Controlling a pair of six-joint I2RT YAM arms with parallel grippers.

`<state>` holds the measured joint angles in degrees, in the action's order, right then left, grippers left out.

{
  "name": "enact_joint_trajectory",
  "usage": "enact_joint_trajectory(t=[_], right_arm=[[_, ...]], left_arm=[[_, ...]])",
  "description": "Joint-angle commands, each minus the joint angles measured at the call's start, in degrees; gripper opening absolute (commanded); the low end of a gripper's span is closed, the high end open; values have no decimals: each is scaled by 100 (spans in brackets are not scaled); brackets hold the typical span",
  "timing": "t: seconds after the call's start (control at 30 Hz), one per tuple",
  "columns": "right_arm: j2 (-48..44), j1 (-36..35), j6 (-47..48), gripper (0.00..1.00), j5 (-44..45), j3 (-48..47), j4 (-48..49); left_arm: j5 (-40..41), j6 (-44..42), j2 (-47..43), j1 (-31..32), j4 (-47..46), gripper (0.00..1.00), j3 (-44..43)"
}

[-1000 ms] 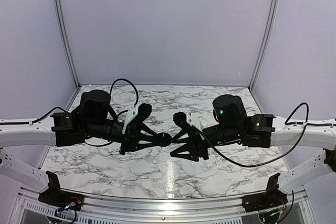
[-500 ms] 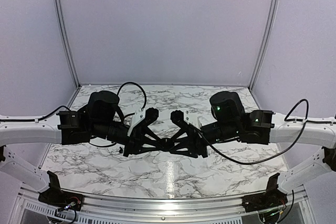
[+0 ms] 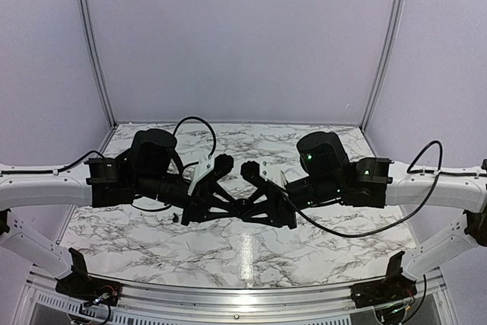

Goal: Insert the wireless bluetooth earbuds into the charging case
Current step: Pass from the left arm to the right

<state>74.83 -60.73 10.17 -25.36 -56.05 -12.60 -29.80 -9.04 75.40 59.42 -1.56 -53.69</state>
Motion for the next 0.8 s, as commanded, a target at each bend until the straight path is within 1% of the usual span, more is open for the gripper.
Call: enact_joint_trajectory(t=[0.0,0.07,0.2,0.27,0.43,0.57,0.6,0.63,0.67,0.7,0.73,0.77], right_arm=[[49,-121,69,32,64,-265,-91],[34,-130,79,27,75,-266,-93],[23,-132,81,15,82,-266,-105],[23,-132,90,13,77,-251,-111],[-56,-128,92,12,49,-162,-77],[-82,-132,65,8,21,-136,-59],[-90,-132,59,7,2,-134,-59],[-102,-132,48,6,-15,-119,-39],[-115,-132,39,6,-16,-117,-25],[-124,-128,37,6,-8,-117,-23],[-133,-132,37,6,-13,-116,-19],[-142,-132,30,6,-20,-110,-11]], left_arm=[[-114,-45,47,43,138,0,-203],[-96,-54,46,40,145,0,-211],[-66,-79,72,42,147,0,-247],[-25,-96,37,38,147,0,-232],[70,-124,-36,35,147,0,-197],[203,-155,-114,37,143,18,-157],[268,-148,-156,35,132,21,-132],[313,-135,-204,39,66,21,-106],[336,-138,-239,43,12,21,-80],[355,-148,-275,43,-39,17,-54],[368,-145,-293,44,-107,11,-27],[371,-138,-310,44,-136,9,-5]])
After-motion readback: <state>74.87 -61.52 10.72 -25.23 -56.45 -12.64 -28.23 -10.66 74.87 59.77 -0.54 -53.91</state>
